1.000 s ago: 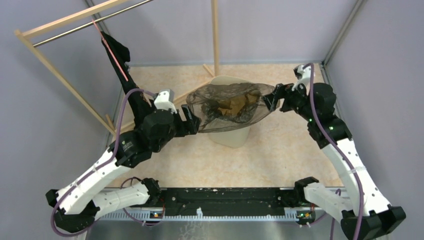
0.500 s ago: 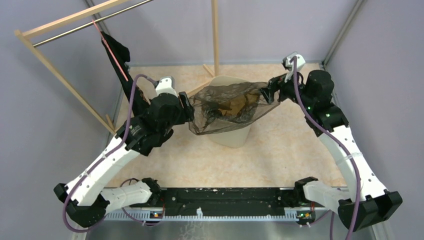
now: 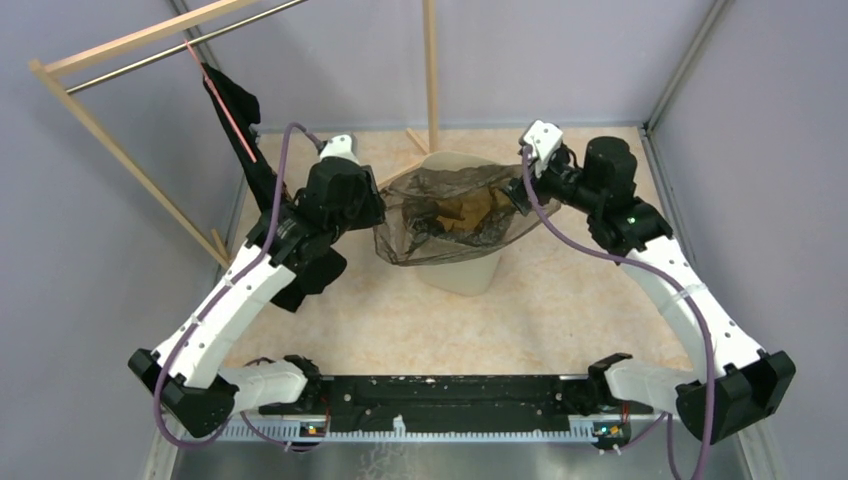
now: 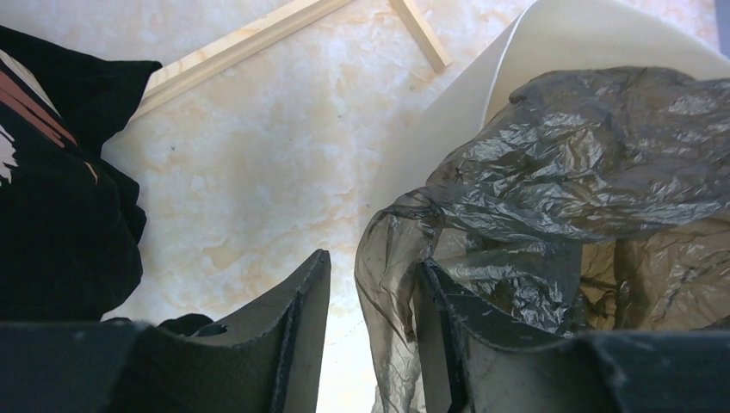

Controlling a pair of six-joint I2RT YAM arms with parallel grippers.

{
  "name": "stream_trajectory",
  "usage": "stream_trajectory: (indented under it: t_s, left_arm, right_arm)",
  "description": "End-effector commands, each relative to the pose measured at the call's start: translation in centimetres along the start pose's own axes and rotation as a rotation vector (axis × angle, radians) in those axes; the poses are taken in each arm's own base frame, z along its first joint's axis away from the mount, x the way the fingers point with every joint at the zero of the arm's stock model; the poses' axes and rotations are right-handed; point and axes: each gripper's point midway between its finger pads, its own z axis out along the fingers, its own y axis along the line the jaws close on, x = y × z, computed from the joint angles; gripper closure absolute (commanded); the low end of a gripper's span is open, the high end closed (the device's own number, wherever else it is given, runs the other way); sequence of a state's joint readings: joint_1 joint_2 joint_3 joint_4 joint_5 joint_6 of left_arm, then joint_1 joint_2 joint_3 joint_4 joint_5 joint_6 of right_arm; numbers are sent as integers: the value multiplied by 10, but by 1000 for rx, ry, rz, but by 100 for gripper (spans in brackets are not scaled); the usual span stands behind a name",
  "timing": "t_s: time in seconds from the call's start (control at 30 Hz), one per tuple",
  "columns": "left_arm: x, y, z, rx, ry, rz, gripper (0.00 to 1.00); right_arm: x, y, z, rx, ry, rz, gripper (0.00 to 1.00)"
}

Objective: Put the trash bags into the trash bin

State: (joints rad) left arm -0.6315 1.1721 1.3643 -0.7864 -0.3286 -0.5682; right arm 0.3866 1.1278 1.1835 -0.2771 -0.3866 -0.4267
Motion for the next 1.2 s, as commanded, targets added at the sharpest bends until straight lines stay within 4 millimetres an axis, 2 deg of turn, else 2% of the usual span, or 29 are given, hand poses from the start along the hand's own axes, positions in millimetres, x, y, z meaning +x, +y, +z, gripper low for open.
stream_trajectory:
  t_s: [0.0, 0.17, 0.33, 0.5, 0.7, 0.83, 0.9, 0.97, 1.07, 1.17]
  left_arm:
    - [-20, -10, -3, 53, -35, -1, 55]
    - [-22, -9, 1, 53, -34, -10, 62]
    - [-20, -13, 10, 63, -21, -14, 68]
    - [-22, -17, 14, 76, -19, -15, 68]
    - [-21, -14, 18, 70, -18, -14, 71]
    - [-21, -15, 22, 76, -15, -11, 81]
    - [-23, -17, 23, 80, -18, -12, 85]
    - [-25, -18, 25, 78, -23, -10, 90]
    - [-31, -17, 28, 60, -39, -5, 95]
    - [-37, -16, 34, 42, -52, 3, 100]
  right_arm:
    - [-5, -2, 21, -37, -11, -114, 20]
    - [-2, -10, 40, -31, 3, -130, 21]
    - [-6, -18, 52, -9, -5, -91, 31]
    - [-13, -13, 53, -41, -33, -71, 25]
    - [-30, -6, 49, -69, -99, -30, 27]
    - [-38, -6, 50, -78, -116, 0, 50]
    - [-37, -8, 53, -69, -108, 22, 70]
    - [-32, -10, 59, -70, -86, 45, 84]
    - [-25, -21, 69, -29, -56, 92, 90]
    - [-17, -36, 78, -1, -34, 174, 91]
